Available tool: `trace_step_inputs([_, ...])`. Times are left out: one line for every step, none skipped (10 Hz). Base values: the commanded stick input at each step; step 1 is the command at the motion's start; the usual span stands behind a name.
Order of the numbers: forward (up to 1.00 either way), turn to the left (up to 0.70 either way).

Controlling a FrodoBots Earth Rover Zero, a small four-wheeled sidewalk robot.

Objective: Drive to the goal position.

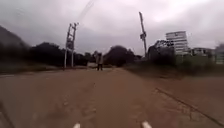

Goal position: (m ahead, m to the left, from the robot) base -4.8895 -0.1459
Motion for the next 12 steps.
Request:
trace_step_inputs([0.70,0.00])
trace_step_inputs([0.70,0.00])
trace_step_inputs([0.70,0.00])
trace_step_inputs([0.70,0.00])
trace_step_inputs([0.70,0.00])
trace_step_inputs([0.70,0.00])
trace_step_inputs([0.70,0.00])
trace_step_inputs([0.70,0.00])
trace_step_inputs([0.70,0.00])
trace_step_inputs([0.70,0.00])
trace_step_inputs([0.70,0.00])
trace_step_inputs([0.70,0.00])
